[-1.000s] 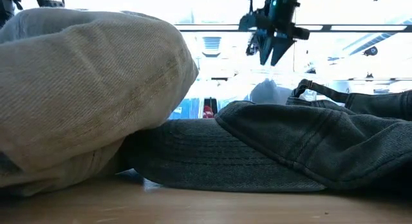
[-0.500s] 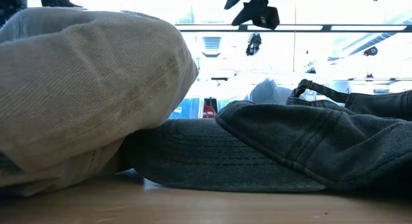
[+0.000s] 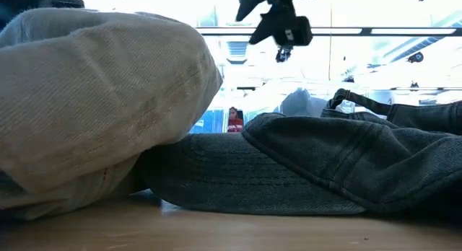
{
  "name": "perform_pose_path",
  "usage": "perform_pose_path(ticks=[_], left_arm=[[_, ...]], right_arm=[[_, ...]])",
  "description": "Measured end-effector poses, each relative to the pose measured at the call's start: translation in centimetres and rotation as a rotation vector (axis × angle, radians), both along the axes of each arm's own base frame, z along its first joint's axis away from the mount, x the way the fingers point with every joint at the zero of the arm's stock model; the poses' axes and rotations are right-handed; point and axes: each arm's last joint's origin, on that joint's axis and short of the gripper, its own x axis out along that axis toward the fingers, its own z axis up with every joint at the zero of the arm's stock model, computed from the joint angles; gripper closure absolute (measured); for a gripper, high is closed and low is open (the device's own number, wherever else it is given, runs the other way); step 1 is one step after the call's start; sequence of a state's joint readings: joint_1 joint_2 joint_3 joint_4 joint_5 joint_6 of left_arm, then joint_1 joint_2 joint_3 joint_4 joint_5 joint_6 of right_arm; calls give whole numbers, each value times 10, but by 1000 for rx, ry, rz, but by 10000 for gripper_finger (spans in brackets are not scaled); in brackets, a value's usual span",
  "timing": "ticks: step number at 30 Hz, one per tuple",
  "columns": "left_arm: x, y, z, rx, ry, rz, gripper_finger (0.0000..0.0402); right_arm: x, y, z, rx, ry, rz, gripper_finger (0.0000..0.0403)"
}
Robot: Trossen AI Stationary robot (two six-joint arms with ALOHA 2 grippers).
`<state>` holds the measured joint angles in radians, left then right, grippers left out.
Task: Pick & Place hat
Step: Put the right brown cap into the right transparent bin
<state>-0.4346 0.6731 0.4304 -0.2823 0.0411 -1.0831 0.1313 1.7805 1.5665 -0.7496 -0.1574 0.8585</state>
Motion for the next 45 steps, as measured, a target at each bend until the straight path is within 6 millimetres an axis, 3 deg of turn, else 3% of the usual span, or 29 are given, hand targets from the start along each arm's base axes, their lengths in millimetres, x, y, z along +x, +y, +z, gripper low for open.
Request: perform_pose_path(ticks=[10, 23, 31, 45], left_arm=[[-9, -44, -21, -53, 183, 127, 328], [-1, -75, -38, -206, 278, 191, 232], [-4, -84, -44, -221, 341, 199, 223], [-4, -87, -47, -196, 362, 196, 223]], right_arm=[[40, 25, -46, 104, -42, -75, 236], [57, 53, -102, 183, 62, -33, 234], [60, 55, -118, 176, 98, -39, 234], [59, 60, -121, 160, 105, -49, 234]])
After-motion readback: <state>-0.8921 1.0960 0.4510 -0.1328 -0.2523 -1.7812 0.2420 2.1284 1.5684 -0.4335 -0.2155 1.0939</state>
